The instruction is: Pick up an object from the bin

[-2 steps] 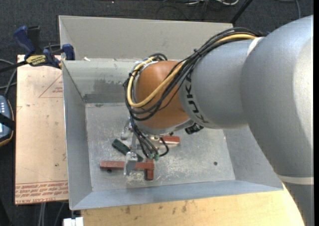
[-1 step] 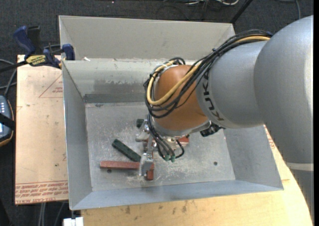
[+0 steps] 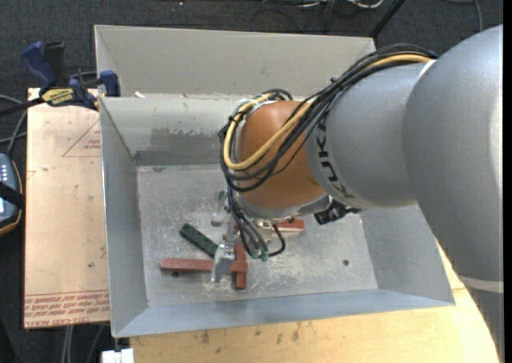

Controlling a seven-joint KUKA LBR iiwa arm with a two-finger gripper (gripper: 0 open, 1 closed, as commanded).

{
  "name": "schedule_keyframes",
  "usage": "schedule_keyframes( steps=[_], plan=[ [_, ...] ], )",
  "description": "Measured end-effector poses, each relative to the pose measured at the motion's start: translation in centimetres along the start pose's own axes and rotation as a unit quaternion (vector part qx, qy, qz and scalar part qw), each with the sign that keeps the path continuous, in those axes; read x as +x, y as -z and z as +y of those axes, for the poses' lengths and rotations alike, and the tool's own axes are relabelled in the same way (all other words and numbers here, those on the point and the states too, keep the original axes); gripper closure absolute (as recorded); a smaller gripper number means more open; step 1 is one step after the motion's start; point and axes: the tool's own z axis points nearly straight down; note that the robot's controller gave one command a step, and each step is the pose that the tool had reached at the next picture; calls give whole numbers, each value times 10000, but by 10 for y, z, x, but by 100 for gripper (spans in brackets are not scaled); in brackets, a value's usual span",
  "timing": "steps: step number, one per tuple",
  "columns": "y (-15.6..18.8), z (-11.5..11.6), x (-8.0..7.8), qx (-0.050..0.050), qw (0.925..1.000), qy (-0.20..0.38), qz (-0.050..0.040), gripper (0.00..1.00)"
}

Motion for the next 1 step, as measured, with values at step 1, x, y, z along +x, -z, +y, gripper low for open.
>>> schedule_keyframes(
  steps=[1],
  plan=[
    [-53, 2, -5, -15, 9974, -715, -22, 0]
  ],
)
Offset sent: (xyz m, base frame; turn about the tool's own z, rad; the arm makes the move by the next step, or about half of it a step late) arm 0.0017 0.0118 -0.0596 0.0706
